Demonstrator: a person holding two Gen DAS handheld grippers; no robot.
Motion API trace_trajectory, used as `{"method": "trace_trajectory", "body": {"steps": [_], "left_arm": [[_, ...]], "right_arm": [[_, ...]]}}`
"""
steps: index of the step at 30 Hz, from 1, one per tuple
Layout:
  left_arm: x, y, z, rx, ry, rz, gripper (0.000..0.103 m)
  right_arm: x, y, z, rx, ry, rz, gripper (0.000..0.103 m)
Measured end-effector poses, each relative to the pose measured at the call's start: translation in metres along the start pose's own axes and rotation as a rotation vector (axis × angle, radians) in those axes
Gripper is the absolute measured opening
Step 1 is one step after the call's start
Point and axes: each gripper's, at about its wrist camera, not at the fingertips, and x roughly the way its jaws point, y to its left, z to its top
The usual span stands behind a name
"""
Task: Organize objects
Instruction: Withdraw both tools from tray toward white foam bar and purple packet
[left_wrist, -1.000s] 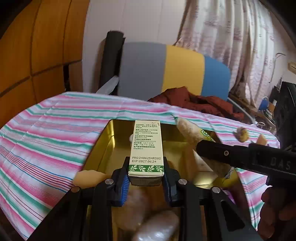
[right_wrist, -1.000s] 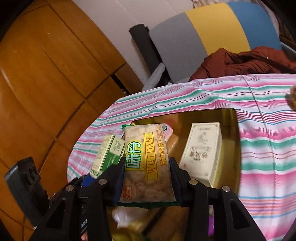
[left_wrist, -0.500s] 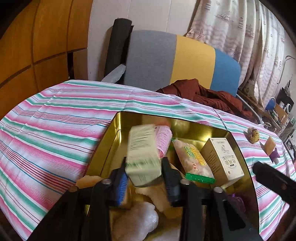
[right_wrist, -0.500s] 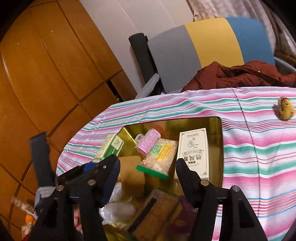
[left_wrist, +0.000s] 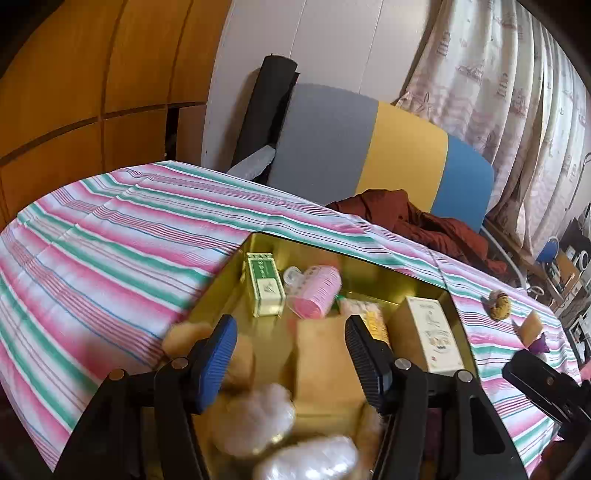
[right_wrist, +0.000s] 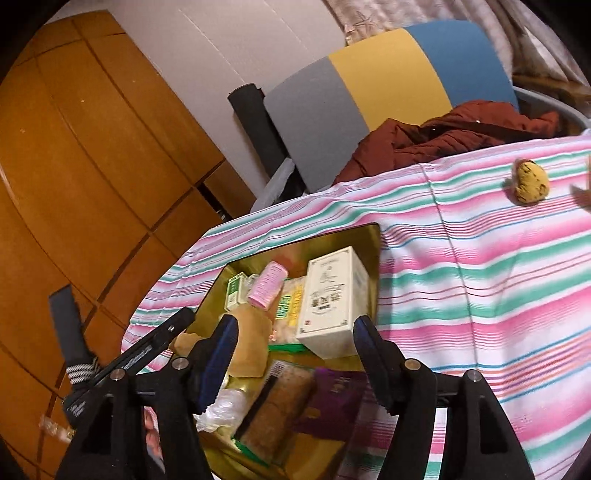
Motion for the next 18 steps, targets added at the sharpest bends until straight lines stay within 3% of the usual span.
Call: {"method": "trace_trajectory", "body": {"steps": [10,18], "left_arm": [[-0.029,-0.047,-0.029,0.101,-0.026,-0.065,0.062],[-0.042,-0.093,-0.052,0.190,0.004,-0.184,0.062]], "right_arm": [[-0.014,-0.022,-0.002,0.027,-0.014,-0.033,0.067],[-0.031,-0.048,-0.002,0.048,-0.031,-0.084,0.068]]}}
